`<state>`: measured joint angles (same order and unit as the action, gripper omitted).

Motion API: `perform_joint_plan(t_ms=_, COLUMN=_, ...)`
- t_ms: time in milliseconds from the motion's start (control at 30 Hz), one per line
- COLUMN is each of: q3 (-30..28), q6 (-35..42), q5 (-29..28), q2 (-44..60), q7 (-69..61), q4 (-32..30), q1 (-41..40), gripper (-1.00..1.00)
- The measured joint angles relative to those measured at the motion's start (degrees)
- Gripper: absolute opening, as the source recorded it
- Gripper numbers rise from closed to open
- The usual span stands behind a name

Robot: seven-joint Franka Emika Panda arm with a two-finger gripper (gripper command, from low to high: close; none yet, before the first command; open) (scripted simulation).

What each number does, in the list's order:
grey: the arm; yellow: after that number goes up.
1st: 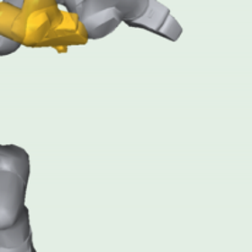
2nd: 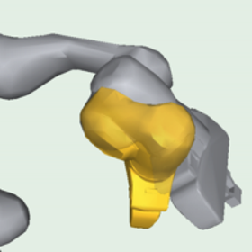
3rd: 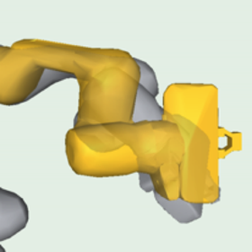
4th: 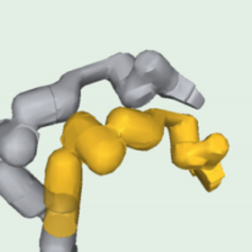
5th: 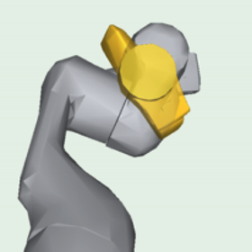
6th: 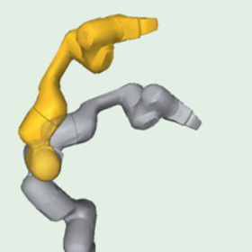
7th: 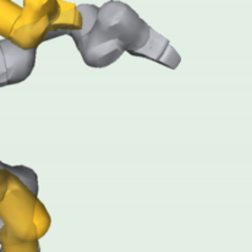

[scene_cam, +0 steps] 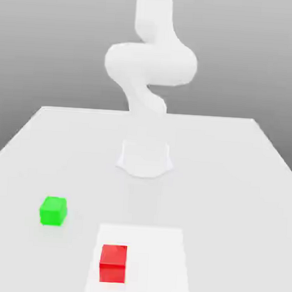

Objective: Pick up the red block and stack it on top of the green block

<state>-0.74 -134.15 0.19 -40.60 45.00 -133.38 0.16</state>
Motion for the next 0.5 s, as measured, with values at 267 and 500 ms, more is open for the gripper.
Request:
perform_joint_plan(t_ms=267, q3=-2.34, q6=-7.67, q5=0.74, q2=16.97, q7=-2.81, q4=-5.19, q1=0.43, gripper=0.0)
perform_joint_plan(t_ms=500, q3=-3.84, q6=-14.24, q5=1.56, q2=31.52, q7=-5.34, q4=-9.63, q1=0.29, gripper=0.0)
